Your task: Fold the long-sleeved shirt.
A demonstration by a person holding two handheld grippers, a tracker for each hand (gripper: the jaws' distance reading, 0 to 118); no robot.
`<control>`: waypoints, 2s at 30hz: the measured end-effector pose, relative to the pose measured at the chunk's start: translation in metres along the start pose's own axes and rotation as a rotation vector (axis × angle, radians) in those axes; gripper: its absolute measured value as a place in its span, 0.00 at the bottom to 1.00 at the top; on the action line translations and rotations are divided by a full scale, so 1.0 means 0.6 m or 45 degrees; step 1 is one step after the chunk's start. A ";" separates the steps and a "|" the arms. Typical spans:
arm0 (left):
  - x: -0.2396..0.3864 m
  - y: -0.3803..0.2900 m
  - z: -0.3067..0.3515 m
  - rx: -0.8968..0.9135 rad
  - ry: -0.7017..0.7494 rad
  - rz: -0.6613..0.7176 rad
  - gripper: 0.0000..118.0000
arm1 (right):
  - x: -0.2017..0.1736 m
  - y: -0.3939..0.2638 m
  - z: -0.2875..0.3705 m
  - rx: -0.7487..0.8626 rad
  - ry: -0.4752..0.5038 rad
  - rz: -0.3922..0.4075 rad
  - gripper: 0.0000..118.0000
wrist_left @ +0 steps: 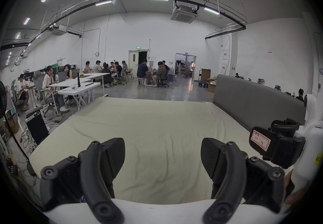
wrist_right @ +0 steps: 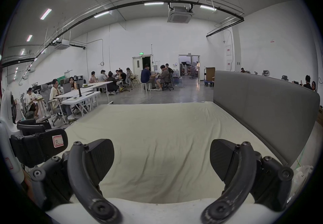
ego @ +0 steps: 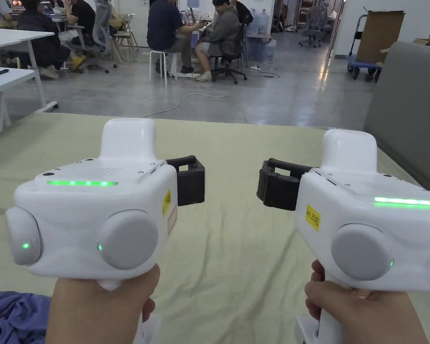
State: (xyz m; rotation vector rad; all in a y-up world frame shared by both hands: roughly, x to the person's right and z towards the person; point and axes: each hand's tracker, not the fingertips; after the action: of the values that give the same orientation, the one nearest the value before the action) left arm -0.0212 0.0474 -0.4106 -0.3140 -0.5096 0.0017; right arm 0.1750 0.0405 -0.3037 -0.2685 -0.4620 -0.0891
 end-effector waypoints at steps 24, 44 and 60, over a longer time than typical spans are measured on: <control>-0.127 -0.014 0.077 0.033 0.048 0.000 0.00 | -0.211 -0.013 -0.050 -0.033 0.348 0.165 0.00; -0.539 -0.195 -0.034 -0.399 0.484 0.402 1.00 | -0.362 -0.101 -0.087 -0.298 1.050 0.252 0.00; -0.651 -0.396 -0.335 -0.851 0.477 0.662 0.36 | -0.277 -0.119 -0.125 -0.446 1.051 0.194 0.00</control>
State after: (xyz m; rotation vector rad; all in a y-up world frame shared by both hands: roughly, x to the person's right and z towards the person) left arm -0.2844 -0.2689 -0.6938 -1.0733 -0.0278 0.2770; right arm 0.0484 -0.0446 -0.4263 -0.5749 0.4010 -0.1224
